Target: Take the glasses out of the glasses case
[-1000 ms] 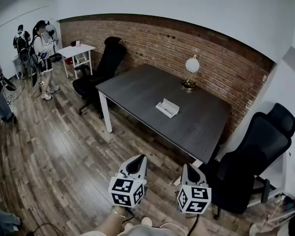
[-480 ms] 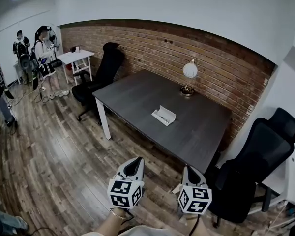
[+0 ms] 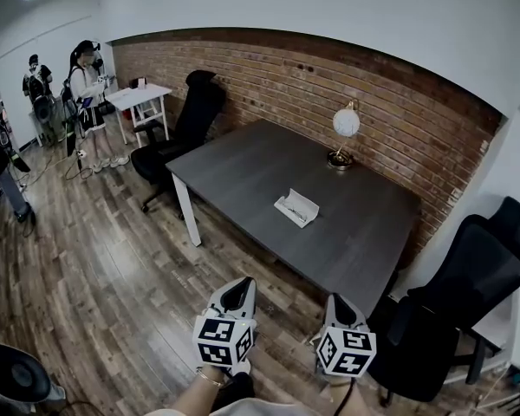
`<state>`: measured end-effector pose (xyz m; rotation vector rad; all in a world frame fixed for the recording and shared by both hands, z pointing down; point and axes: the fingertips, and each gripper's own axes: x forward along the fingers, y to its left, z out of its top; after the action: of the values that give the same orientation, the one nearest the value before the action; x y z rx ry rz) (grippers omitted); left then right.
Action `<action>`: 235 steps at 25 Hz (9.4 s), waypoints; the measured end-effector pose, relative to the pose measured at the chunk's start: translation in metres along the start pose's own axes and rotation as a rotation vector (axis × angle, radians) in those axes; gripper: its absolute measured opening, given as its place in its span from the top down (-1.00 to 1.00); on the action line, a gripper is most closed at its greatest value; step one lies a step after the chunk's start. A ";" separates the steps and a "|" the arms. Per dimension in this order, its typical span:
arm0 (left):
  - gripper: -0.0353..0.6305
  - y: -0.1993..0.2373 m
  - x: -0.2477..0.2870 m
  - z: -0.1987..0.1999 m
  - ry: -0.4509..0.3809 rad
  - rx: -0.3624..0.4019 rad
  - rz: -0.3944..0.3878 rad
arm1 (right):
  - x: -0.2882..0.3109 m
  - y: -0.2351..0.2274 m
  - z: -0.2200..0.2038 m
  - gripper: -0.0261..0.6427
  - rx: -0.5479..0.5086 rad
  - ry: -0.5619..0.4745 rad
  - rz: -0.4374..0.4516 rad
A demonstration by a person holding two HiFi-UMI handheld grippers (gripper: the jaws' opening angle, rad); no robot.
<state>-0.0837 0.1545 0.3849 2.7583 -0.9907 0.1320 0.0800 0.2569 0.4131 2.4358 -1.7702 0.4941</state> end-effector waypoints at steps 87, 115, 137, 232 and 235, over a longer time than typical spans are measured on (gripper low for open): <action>0.82 0.145 0.417 0.021 0.190 0.098 -0.188 | 0.389 -0.071 0.098 0.83 0.028 0.120 -0.146; 0.82 0.178 0.404 -0.045 0.285 0.052 -0.140 | 0.409 -0.040 0.015 0.82 -0.041 0.392 0.048; 0.82 0.201 0.397 -0.081 0.353 -0.026 -0.067 | 0.435 -0.019 -0.044 0.61 -0.363 0.686 0.389; 0.82 0.200 0.415 0.007 0.216 0.051 -0.101 | 0.447 -0.021 0.066 0.78 -0.196 0.485 0.389; 0.82 0.193 0.418 0.021 0.186 0.071 -0.120 | 0.442 -0.023 0.087 0.78 -0.184 0.412 0.344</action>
<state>0.1156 -0.2536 0.4601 2.7977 -0.7862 0.4040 0.2418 -0.1608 0.4707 1.7559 -1.9427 0.7584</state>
